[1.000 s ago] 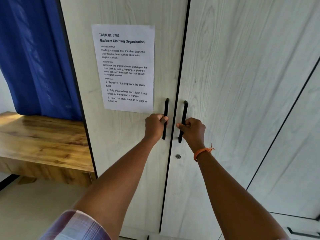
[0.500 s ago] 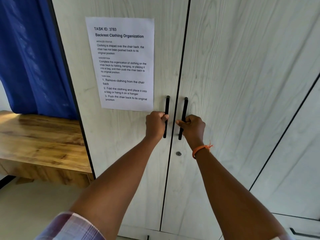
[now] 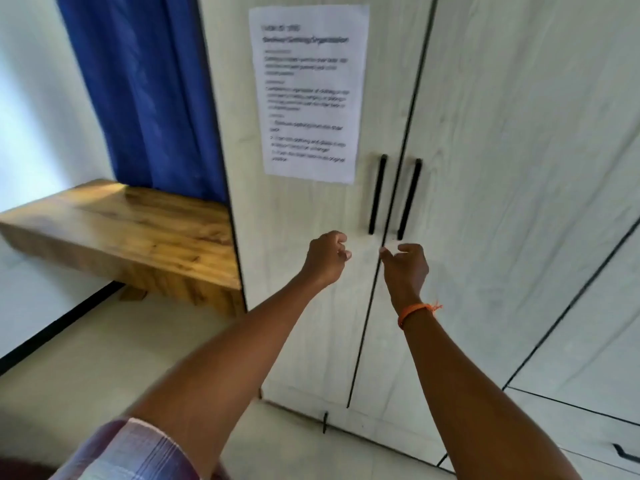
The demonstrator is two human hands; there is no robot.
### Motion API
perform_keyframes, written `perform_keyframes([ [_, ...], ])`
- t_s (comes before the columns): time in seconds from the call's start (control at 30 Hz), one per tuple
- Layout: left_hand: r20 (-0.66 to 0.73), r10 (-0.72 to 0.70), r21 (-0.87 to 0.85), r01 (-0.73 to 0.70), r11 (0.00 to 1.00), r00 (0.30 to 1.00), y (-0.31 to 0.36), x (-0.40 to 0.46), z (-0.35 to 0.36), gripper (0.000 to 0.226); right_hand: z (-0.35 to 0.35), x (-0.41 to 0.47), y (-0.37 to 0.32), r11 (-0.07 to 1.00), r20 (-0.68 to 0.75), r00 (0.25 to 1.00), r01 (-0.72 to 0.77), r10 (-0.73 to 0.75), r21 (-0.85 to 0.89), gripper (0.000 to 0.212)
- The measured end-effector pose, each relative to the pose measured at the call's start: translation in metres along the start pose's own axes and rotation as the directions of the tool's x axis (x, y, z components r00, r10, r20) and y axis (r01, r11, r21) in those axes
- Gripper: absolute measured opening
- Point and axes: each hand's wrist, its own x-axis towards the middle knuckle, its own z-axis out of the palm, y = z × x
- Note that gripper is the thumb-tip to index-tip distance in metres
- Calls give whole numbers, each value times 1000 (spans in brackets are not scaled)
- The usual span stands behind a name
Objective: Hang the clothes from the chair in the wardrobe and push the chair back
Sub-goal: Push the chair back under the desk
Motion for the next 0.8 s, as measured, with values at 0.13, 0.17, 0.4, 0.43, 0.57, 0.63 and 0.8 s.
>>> perform_keyframes([
  [0.13, -52, -224, -10, 224, 975, 973, -83, -90, -39, 34, 30, -91, 37, 994, 251, 963, -76, 94, -81, 24],
  [0.17, -85, -295, -27, 294, 955, 952, -107, -119, -55, 36, 43, -121, 49, 989, 343, 930, -98, 130, -111, 22],
  [0.4, -284, -597, 117, 645, 755, 750, -203, -318, -175, 14, 104, -330, 81, 961, 720, 643, -103, 262, -257, 13],
  [0.43, -299, -612, 114, 664, 739, 732, -210, -343, -188, 20, 107, -357, 82, 958, 749, 604, -92, 271, -272, 13],
  [0.57, -330, -656, 108, 718, 688, 678, -241, -436, -240, 28, 111, -460, 95, 943, 825, 478, -22, 301, -331, 18],
  [0.63, -319, -662, 140, 724, 675, 679, -258, -474, -262, 23, 107, -500, 95, 942, 827, 479, 3, 294, -336, 17],
  [0.8, -236, -670, 246, 710, 660, 704, -323, -568, -311, 33, 104, -598, 101, 912, 762, 536, -35, 362, -409, 17],
])
